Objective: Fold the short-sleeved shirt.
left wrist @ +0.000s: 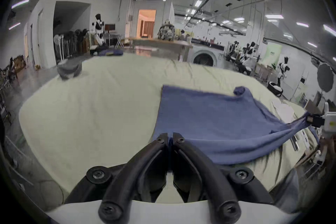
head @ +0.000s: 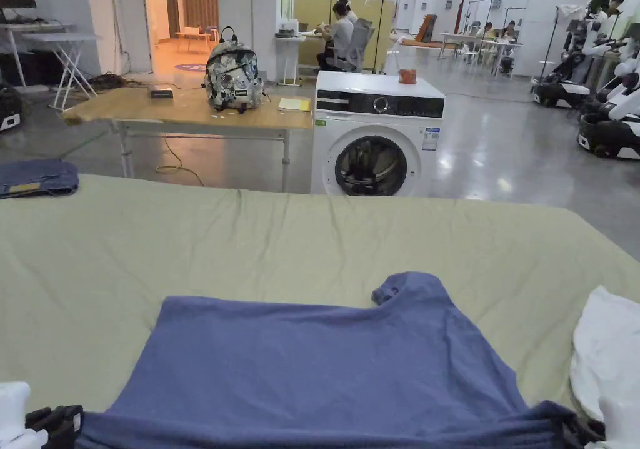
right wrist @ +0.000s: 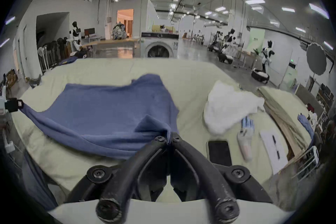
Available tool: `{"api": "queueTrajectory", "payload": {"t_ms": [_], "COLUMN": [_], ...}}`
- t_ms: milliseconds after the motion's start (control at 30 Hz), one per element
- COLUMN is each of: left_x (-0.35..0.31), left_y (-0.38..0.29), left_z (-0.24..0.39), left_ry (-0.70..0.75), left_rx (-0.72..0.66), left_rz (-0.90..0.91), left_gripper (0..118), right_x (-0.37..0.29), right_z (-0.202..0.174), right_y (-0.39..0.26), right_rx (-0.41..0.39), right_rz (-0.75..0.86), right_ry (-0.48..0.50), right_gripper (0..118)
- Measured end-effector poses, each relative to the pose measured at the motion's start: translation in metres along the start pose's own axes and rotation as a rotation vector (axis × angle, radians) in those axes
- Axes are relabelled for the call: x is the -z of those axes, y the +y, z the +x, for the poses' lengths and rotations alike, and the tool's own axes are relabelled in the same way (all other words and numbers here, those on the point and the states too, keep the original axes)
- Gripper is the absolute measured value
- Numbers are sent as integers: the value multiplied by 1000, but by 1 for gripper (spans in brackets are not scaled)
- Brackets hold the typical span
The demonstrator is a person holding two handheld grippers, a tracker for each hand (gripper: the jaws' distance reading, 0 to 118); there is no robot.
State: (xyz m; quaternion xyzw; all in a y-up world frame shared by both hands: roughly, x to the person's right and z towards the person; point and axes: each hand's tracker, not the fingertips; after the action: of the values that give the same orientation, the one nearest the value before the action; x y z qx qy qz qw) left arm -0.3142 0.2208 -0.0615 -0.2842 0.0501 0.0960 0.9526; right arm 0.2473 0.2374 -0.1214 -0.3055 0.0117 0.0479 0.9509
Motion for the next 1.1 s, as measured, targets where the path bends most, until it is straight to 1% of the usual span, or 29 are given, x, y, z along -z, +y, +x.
{"api": "queueTrajectory", "payload": {"t_ms": [67,133,200,300,433,533,567,600,633,667,700,733,767,800,867,933,1000,1067,1100], "left_x": [2,3,7,16,41,54,55,56,55,55,54,53,50,49,49,52,57,62,63], "left_y": [-17,-30,-42,-55,-72,-79,-76,-72,-69,-64,-58,-51,-42,-35,-18,-8,6,17,22], "left_z": [-2,-9,-10,-14,-30,-37,-37,-37,-39,-39,-38,-36,-28,-23,-11,7,25,42,51], "left_ry": [4,16,18,30,41,40,42,42,43,39,29,28,33,49,36,19,26,24,23], "left_rx": [-11,-19,-24,6,30,37,36,33,29,19,7,5,8,30,73,84,108,135,145], "left_rz": [-63,-74,-125,-190,-272,-303,-301,-309,-322,-330,-334,-333,-327,-297,-226,-172,-112,-27,13], "left_gripper": [0,0,0,0,0,0,0,0,2,10,23,39,49,52,52,52,51,51,51], "right_x": [7,17,23,37,59,73,66,61,58,54,47,39,33,28,29,29,35,36,36], "right_z": [1,3,1,2,0,2,-7,-11,-13,-15,-19,-20,-23,-26,-28,-40,-54,-69,-78], "right_y": [-22,-41,-56,-73,-86,-91,-87,-83,-77,-70,-64,-57,-49,-39,-23,-5,8,22,30], "right_rx": [-23,-44,-36,-49,-110,-92,-90,-85,-83,-84,-95,-89,-87,-82,-63,-34,-8,38,54], "right_rz": [-45,-119,-169,-251,-331,-350,-351,-349,-350,-356,-349,-301,-258,-230,-186,-132,-70,20,57], "right_ry": [-14,-24,-28,-19,-20,-17,-18,-20,-32,-56,-93,-100,-86,-81,-67,-49,-56,-13,-2], "right_gripper": [0,0,0,0,0,0,0,3,11,27,49,66,68,68,68,68,68,67,64]}}
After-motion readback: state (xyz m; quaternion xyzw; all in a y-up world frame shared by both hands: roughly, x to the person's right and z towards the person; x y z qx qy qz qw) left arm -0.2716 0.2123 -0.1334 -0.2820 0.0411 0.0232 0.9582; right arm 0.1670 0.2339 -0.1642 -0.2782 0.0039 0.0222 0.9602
